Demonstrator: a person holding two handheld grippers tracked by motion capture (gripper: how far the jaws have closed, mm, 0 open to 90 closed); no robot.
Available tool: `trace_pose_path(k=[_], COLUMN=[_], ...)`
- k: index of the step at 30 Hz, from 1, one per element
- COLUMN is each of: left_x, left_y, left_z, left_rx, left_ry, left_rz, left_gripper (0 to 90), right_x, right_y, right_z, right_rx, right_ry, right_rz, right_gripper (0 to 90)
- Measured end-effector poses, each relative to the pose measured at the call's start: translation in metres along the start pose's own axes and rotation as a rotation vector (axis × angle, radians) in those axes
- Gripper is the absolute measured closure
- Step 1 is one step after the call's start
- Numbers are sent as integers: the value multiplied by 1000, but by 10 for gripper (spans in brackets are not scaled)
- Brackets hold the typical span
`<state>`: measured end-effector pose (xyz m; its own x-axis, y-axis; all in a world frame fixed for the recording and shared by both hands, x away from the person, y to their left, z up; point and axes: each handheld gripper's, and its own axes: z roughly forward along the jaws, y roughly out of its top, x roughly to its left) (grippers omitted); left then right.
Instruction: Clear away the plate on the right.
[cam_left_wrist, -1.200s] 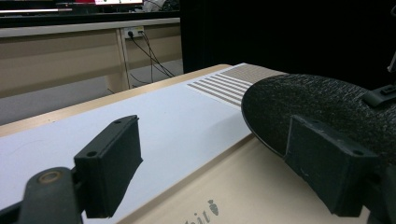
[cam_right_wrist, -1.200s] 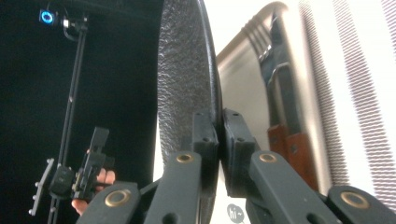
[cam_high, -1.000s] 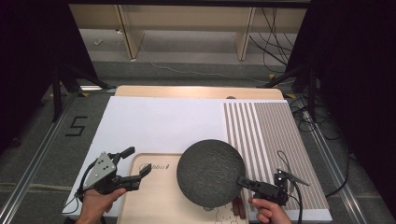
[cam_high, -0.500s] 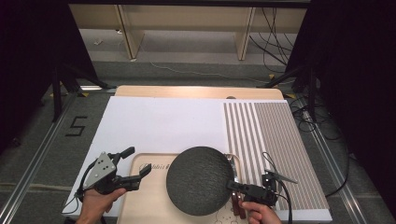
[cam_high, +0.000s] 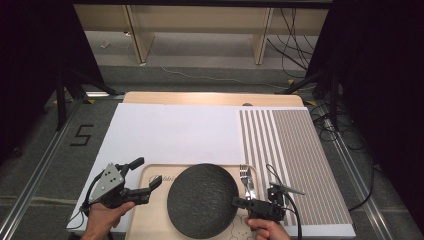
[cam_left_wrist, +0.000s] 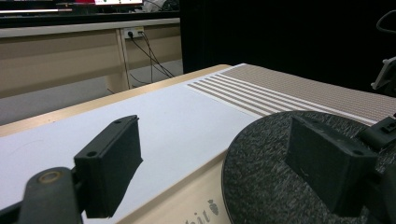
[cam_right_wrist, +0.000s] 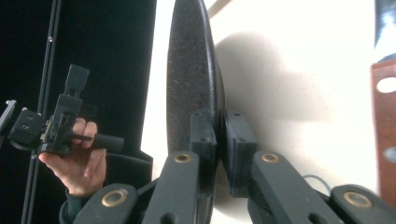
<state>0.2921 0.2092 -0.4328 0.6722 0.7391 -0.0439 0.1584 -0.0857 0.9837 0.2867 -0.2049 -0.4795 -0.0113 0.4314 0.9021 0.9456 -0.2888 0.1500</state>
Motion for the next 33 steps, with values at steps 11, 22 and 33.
trace_pose_path(k=[11, 22, 33], left_x=[0, 0, 0], left_y=[0, 0, 0], left_z=[-1, 0, 1], left_rx=[-1, 0, 5], left_ry=[-2, -1, -5], left_rz=[0, -2, 0], left_gripper=[176, 176, 176], right_x=[0, -4, -4], right_y=[-1, 2, 8], right_z=[12, 14, 16], right_rx=[19, 16, 35], right_ry=[-10, -50, -78], right_rz=[-1, 8, -31], right_gripper=[849, 861, 800])
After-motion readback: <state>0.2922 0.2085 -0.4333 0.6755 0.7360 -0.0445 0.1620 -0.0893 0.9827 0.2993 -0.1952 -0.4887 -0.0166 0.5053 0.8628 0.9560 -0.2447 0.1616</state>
